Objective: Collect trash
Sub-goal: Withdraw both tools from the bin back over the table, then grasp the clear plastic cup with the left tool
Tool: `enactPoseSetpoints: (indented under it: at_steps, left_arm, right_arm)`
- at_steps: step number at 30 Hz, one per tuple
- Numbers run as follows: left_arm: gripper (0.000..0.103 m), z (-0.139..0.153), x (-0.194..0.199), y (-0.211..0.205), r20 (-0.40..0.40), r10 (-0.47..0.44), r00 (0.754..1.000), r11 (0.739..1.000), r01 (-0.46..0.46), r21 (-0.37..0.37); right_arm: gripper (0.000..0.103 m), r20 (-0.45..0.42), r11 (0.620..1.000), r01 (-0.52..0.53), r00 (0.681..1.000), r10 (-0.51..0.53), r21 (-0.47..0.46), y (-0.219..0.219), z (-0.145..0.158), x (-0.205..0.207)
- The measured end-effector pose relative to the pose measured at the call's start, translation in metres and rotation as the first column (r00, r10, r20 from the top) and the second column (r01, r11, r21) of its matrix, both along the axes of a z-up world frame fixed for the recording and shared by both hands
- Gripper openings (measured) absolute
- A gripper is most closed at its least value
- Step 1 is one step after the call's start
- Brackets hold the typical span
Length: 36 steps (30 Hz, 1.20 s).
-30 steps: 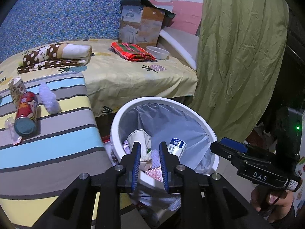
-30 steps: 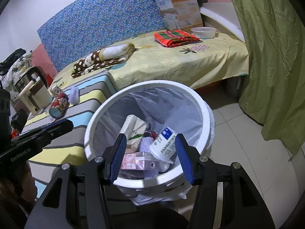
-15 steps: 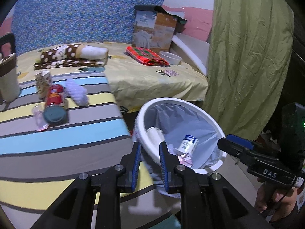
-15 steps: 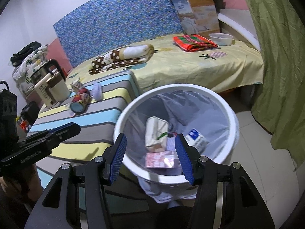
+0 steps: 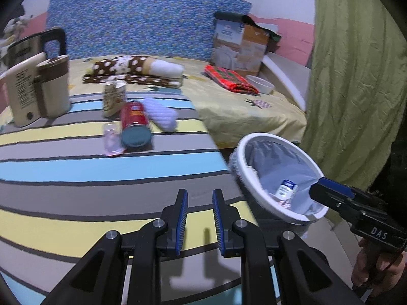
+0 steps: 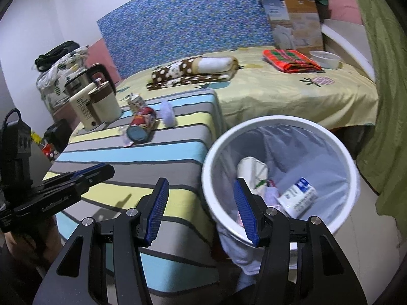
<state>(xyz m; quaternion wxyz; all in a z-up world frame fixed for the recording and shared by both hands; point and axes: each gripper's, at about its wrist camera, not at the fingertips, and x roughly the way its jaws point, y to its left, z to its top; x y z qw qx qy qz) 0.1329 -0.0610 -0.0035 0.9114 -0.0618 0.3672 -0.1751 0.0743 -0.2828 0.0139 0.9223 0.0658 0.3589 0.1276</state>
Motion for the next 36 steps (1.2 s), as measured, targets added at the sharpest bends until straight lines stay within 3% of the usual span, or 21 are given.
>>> enactPoseSetpoints:
  at_steps: [17,36]
  left_arm:
    - [0.019,0.003,0.015,0.057,-0.002,0.165,0.986,0.986,-0.164,0.029]
    - [0.02,0.001,0.058,0.077,0.007,0.226,0.974,0.972,-0.226,0.058]
  right_arm:
    - [0.055,0.015,0.993,-0.114,0.993,0.114,-0.015,0.044,0.007,0.018]
    - [0.055,0.022,0.984,-0.171,0.985,0.172,-0.039,0.068,0.008,0.044]
